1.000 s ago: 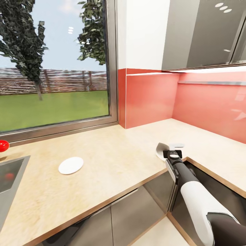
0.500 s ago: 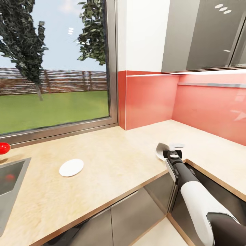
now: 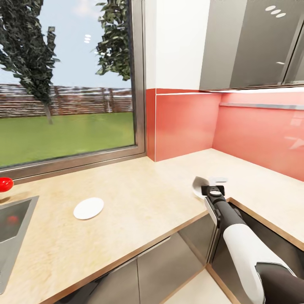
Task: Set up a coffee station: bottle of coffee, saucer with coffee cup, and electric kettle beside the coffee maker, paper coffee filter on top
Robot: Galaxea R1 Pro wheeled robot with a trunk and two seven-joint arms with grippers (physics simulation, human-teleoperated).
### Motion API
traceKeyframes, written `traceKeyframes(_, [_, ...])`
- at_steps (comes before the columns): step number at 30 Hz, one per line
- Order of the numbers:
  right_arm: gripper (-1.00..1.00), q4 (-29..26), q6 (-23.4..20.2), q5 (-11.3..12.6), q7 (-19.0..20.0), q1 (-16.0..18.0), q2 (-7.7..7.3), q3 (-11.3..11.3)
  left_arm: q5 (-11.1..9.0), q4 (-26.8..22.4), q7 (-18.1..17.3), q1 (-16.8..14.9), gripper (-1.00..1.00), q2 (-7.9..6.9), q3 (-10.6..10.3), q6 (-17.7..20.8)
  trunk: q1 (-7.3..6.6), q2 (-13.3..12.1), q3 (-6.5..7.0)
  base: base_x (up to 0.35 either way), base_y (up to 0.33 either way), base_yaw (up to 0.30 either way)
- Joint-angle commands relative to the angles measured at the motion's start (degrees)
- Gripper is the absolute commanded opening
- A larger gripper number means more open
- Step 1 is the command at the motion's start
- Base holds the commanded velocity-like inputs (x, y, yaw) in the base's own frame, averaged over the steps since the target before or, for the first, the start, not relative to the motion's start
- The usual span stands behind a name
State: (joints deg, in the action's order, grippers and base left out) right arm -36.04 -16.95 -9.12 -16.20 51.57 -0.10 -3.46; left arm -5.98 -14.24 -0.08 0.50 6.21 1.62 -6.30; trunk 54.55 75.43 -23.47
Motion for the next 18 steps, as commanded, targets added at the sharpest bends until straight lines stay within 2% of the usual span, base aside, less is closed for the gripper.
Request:
traceKeyframes(1, [-1.00, -0.1, -0.5, -0.5, 0.9, 0.0, 0.01, -0.1, -0.4, -0.1, 0.0, 0.0, 1.00, 0.03, 0.1, -0.1, 0.00, 0.0, -0.05, 0.000, 0.000, 0.000])
traceKeyframes(3, [-1.00, -0.2, -0.5, -0.5, 3.3, 0.0, -0.03, -0.1, -0.4, -0.1, 0.0, 0.0, 1.00, 0.03, 0.1, -0.1, 0.00, 0.0, -0.05, 0.000, 0.000, 0.000])
traceKeyframes(4, [-1.00, -0.3, -0.5, -0.5, 6.1, 0.0, -0.05, -0.2, -0.4, -0.1, 0.0, 0.0, 1.00, 0.03, 0.1, -0.1, 0.00, 0.0, -0.05, 0.000, 0.000, 0.000])
traceKeyframes(9, [-1.00, -2.3, -0.5, -0.5, 10.0, 0.0, -0.14, -0.4, -0.4, -0.1, 0.0, 0.0, 1.00, 0.03, 0.1, -0.1, 0.00, 0.0, -0.05, 0.000, 0.000, 0.000])
traceKeyframes(18, [-1.00, -5.2, -0.5, -0.5, 11.1, -0.1, -0.16, -0.6, -0.4, -0.1, 0.0, 0.0, 1.00, 0.03, 0.1, -0.1, 0.00, 0.0, -0.05, 0.000, 0.000, 0.000])
